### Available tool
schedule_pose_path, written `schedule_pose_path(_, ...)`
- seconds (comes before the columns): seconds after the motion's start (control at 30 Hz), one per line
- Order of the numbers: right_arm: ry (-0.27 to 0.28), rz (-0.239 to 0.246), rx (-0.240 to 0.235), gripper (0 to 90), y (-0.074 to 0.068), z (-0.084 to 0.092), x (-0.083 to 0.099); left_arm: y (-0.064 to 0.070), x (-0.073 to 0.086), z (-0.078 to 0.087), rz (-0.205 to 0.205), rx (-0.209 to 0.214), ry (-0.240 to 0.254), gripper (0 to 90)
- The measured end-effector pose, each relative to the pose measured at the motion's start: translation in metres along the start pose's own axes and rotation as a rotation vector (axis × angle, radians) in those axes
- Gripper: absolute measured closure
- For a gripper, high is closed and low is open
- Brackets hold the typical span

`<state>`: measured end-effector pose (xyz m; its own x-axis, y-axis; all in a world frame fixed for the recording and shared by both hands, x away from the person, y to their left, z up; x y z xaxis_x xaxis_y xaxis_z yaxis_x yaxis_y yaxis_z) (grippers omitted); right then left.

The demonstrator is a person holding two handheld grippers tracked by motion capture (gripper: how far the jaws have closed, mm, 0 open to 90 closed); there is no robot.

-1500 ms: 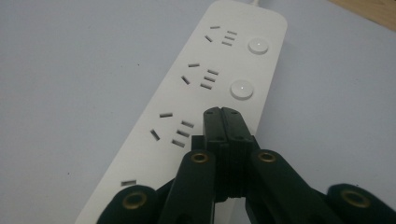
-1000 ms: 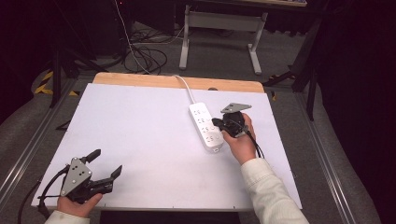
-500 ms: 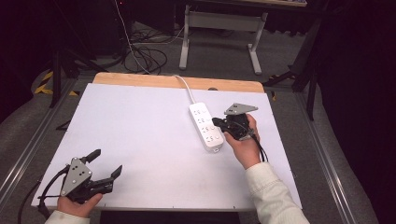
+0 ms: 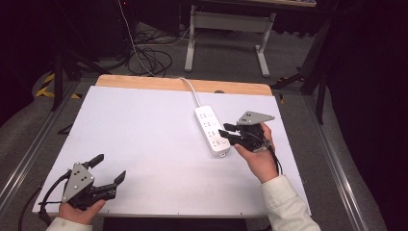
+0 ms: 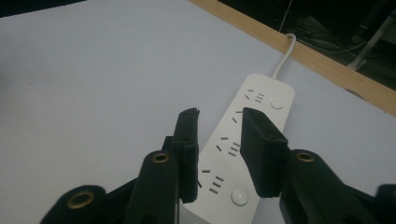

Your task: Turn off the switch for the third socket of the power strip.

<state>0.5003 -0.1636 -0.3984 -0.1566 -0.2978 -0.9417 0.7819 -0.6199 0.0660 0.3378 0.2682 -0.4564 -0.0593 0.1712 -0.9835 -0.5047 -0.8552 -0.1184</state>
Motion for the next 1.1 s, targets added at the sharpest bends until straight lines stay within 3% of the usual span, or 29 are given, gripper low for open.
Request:
schedule_pose_path(0.3, 0.054, -0.025, -0.043, 47.3, -0.015, 0.022, 0.003, 0.001, -0.002, 0.002, 0.009, 0.017, -0.001, 17.0)
schedule_pose_path(0.5, 0.057, -0.061, -0.066, 39.6, -0.020, 0.037, 0.012, 0.002, -0.003, 0.003, 0.020, 0.028, -0.004, 17.7)
schedule_pose_path(0.8, 0.049, -0.070, -0.101, 32.8, -0.031, 0.053, 0.033, 0.005, -0.005, 0.008, 0.029, 0.044, 0.000, 17.9)
schedule_pose_path(1.1, 0.064, -0.072, -0.123, 31.0, -0.035, 0.065, 0.054, 0.014, -0.006, 0.013, -0.003, 0.054, -0.007, 17.9)
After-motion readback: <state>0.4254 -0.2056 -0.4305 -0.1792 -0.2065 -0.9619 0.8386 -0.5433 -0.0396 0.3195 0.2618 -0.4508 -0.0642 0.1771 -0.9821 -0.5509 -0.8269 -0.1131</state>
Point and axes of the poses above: each handheld gripper's, and its own axes: z roughly backward along the jaws, x roughly out of its underside, y roughly to its right, the point moved 1 cm from there along -z, roughly forward along the jaws, and after that the axes turned 12 degrees about y, right-handed, at the moved point
